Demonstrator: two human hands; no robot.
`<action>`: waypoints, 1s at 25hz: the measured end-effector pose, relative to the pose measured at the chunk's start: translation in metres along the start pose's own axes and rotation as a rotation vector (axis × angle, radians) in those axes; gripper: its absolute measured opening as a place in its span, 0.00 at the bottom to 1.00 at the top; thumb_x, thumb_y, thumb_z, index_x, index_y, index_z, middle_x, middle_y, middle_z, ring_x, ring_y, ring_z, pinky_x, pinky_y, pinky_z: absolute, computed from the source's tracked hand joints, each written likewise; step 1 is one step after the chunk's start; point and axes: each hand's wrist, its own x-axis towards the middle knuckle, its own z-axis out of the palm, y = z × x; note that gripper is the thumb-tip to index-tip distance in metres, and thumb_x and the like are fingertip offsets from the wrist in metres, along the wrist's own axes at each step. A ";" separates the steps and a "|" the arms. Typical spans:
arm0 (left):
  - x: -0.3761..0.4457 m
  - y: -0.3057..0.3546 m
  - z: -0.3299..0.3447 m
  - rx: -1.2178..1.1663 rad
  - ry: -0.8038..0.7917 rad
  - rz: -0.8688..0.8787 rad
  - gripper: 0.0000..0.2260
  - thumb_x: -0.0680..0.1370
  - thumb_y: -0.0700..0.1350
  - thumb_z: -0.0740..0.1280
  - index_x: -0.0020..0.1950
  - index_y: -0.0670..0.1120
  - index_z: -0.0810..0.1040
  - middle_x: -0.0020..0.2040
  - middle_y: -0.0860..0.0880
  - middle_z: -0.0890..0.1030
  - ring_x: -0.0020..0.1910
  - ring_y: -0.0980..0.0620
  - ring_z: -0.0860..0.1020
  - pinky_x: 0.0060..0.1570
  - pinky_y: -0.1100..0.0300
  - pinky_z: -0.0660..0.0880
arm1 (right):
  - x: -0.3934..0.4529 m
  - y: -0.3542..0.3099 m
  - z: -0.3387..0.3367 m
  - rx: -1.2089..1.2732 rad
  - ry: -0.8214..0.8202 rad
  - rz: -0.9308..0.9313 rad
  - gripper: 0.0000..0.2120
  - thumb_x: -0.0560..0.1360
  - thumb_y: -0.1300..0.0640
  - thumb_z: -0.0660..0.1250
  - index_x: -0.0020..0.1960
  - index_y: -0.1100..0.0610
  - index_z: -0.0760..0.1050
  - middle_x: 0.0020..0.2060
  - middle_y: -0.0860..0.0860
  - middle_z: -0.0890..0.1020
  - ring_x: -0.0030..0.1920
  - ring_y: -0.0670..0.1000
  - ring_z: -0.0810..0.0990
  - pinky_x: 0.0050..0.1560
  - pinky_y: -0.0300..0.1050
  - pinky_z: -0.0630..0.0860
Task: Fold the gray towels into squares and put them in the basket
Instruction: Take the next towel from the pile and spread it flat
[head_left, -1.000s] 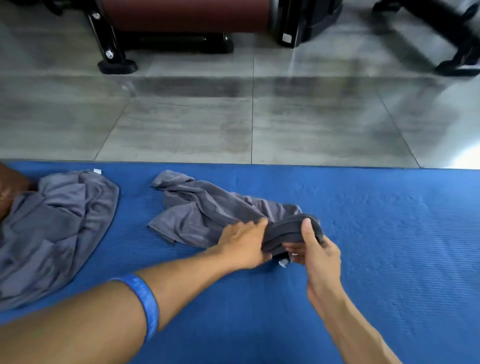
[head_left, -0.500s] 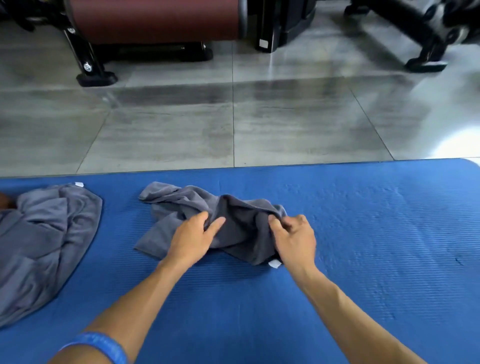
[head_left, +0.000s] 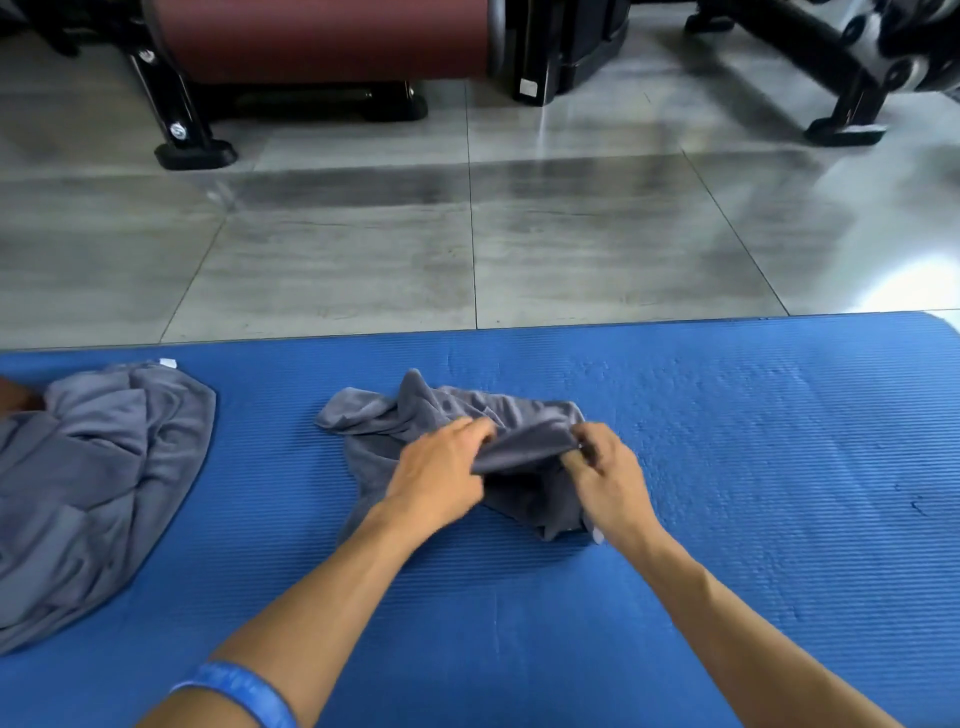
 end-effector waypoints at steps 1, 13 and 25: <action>-0.006 -0.020 -0.001 0.071 0.025 -0.137 0.12 0.72 0.40 0.65 0.53 0.52 0.74 0.53 0.52 0.77 0.50 0.45 0.78 0.42 0.53 0.72 | 0.001 -0.001 -0.007 0.031 0.067 0.029 0.06 0.79 0.57 0.65 0.43 0.55 0.72 0.39 0.50 0.79 0.42 0.52 0.76 0.44 0.48 0.71; -0.017 -0.110 -0.031 -1.101 0.467 -0.766 0.12 0.82 0.50 0.63 0.40 0.48 0.74 0.41 0.50 0.78 0.43 0.51 0.75 0.46 0.59 0.72 | 0.018 -0.033 -0.004 0.668 0.218 0.240 0.14 0.78 0.52 0.64 0.37 0.52 0.64 0.33 0.48 0.66 0.36 0.48 0.65 0.39 0.49 0.66; -0.044 -0.165 -0.041 -0.059 -0.425 -0.528 0.06 0.73 0.41 0.71 0.38 0.50 0.80 0.39 0.49 0.82 0.38 0.52 0.76 0.38 0.60 0.70 | 0.036 -0.007 -0.088 -0.516 0.322 0.151 0.17 0.76 0.41 0.66 0.44 0.55 0.75 0.45 0.58 0.83 0.52 0.63 0.79 0.50 0.53 0.71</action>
